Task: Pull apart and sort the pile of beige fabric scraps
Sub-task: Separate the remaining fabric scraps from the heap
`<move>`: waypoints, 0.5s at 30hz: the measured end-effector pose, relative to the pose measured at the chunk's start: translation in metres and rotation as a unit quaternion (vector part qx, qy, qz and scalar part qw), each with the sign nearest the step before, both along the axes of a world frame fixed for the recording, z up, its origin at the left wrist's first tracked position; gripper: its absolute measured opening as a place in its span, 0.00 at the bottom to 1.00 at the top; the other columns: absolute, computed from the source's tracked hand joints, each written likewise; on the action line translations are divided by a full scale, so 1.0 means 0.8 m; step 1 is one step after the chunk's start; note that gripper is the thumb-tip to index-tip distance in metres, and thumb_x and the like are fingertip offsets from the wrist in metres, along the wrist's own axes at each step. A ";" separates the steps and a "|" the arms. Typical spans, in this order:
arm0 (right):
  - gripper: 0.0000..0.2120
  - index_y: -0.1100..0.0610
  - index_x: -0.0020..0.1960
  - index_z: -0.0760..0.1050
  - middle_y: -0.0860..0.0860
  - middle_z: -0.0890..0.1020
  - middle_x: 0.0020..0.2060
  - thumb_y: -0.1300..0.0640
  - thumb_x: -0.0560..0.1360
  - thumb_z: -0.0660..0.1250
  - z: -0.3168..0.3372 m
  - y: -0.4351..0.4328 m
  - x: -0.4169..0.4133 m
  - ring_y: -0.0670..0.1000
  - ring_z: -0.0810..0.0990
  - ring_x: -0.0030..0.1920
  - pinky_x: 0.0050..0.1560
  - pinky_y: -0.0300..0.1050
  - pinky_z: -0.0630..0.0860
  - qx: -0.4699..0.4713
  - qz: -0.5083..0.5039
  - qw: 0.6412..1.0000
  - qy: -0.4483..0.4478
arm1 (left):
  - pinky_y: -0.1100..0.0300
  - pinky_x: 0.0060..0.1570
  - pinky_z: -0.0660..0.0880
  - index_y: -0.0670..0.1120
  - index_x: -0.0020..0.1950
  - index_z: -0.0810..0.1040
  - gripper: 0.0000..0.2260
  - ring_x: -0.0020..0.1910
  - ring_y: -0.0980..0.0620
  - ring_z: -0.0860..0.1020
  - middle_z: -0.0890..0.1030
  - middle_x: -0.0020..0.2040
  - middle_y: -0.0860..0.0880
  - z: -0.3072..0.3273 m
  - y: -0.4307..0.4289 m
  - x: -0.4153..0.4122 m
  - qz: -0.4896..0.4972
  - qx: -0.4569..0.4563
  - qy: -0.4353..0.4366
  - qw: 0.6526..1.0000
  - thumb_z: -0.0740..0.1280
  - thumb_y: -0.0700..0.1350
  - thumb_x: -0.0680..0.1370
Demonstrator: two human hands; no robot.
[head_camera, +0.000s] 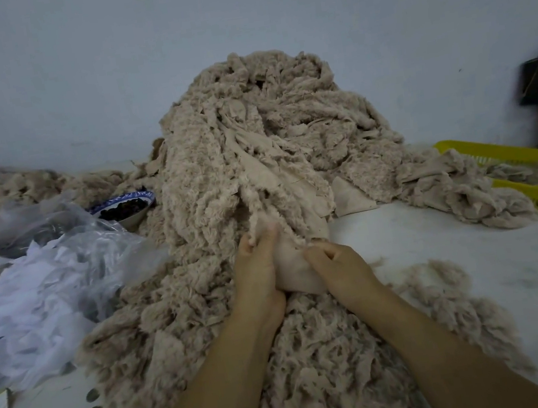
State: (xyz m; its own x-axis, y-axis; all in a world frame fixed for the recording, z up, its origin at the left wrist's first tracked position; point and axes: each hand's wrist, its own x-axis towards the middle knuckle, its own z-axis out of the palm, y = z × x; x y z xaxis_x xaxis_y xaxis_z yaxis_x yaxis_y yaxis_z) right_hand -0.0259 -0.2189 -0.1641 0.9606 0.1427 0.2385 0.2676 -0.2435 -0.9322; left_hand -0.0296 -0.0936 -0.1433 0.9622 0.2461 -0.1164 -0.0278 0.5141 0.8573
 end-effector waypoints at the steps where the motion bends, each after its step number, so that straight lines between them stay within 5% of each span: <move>1: 0.22 0.47 0.29 0.58 0.41 0.61 0.24 0.55 0.80 0.61 0.000 0.000 0.000 0.41 0.60 0.26 0.26 0.34 0.57 -0.003 0.002 1.000 0.002 | 0.56 0.41 0.82 0.45 0.59 0.80 0.11 0.46 0.50 0.86 0.86 0.50 0.47 0.001 0.001 0.000 -0.004 -0.024 0.004 1.000 0.72 0.47 0.78; 5: 0.21 0.51 0.31 0.60 0.42 0.63 0.24 0.51 0.81 0.61 -0.001 -0.002 -0.002 0.42 0.62 0.25 0.25 0.33 0.58 -0.016 0.013 0.999 0.025 | 0.51 0.40 0.83 0.44 0.62 0.81 0.16 0.49 0.44 0.86 0.86 0.53 0.42 0.005 0.010 -0.004 -0.074 -0.118 0.023 0.990 0.67 0.52 0.80; 8: 0.23 0.61 0.43 0.75 0.56 0.75 0.33 0.40 0.79 0.62 0.001 -0.006 -0.004 0.52 0.75 0.34 0.35 0.35 0.66 -0.024 0.049 0.997 0.061 | 0.51 0.40 0.83 0.41 0.57 0.84 0.20 0.48 0.44 0.86 0.85 0.53 0.40 0.003 0.017 -0.002 -0.118 -0.166 0.017 0.979 0.63 0.56 0.81; 11: 0.27 0.60 0.40 0.68 0.46 0.66 0.27 0.35 0.77 0.62 0.002 -0.008 -0.006 0.45 0.66 0.28 0.30 0.34 0.61 -0.083 0.080 0.993 0.030 | 0.50 0.47 0.83 0.39 0.59 0.83 0.25 0.52 0.43 0.85 0.84 0.56 0.39 0.003 0.021 0.001 -0.116 -0.196 -0.018 0.974 0.60 0.59 0.82; 13: 0.24 0.61 0.40 0.70 0.42 0.66 0.27 0.39 0.80 0.62 0.000 -0.007 -0.003 0.42 0.65 0.28 0.30 0.36 0.61 -0.105 0.054 0.993 0.011 | 0.50 0.53 0.81 0.41 0.62 0.81 0.28 0.55 0.44 0.84 0.84 0.57 0.40 0.004 0.023 0.002 -0.113 -0.169 -0.050 0.978 0.59 0.63 0.79; 15: 0.21 0.56 0.43 0.77 0.41 0.73 0.28 0.40 0.80 0.62 0.005 -0.009 0.001 0.40 0.72 0.30 0.35 0.38 0.66 -0.038 -0.007 0.999 0.025 | 0.52 0.57 0.79 0.45 0.64 0.80 0.31 0.59 0.46 0.82 0.84 0.59 0.44 0.001 0.021 -0.003 -0.113 -0.021 -0.091 0.989 0.58 0.68 0.77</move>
State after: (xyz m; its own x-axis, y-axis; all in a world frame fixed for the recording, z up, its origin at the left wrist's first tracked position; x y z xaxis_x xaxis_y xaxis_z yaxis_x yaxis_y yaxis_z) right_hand -0.0253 -0.2259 -0.1599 0.9729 0.1458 0.1793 0.2177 -0.3175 -0.9229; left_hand -0.0321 -0.0768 -0.1423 0.9981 0.0214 0.0586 -0.0605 0.5604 0.8260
